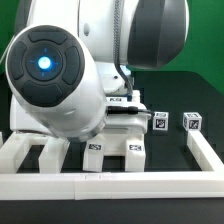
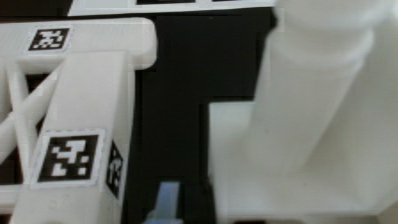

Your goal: Assemble chair

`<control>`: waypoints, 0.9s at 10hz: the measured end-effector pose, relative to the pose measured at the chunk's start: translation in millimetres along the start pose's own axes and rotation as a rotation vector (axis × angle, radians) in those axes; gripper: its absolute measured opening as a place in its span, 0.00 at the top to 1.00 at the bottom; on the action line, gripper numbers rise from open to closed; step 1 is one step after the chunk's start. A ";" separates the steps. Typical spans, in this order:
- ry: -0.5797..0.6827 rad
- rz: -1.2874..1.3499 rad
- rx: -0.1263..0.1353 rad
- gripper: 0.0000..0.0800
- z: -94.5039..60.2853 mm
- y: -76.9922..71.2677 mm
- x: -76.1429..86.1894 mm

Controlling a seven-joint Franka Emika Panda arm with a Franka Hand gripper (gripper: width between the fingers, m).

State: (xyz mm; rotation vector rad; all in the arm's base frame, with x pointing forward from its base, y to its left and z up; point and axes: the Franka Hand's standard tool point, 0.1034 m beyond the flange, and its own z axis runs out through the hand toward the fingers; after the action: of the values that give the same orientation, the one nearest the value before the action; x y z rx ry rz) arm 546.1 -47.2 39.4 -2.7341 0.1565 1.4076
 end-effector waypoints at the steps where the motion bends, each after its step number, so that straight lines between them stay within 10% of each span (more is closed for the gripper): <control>1: -0.001 0.001 0.001 0.83 0.5 0.6 0.1; 3: -0.001 0.002 0.001 0.66 0.5 1.0 0.1; 5: -0.001 0.002 0.001 0.27 0.5 1.3 0.1; 9: -0.001 0.003 0.002 0.19 0.5 1.8 0.1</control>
Offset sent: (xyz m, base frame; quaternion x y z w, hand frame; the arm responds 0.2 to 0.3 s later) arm 0.0000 0.0000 0.0000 0.0000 0.0000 0.0000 1.0000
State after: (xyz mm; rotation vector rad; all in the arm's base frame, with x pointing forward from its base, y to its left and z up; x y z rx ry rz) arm 545.5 -49.0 39.0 -2.7326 0.1621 1.4085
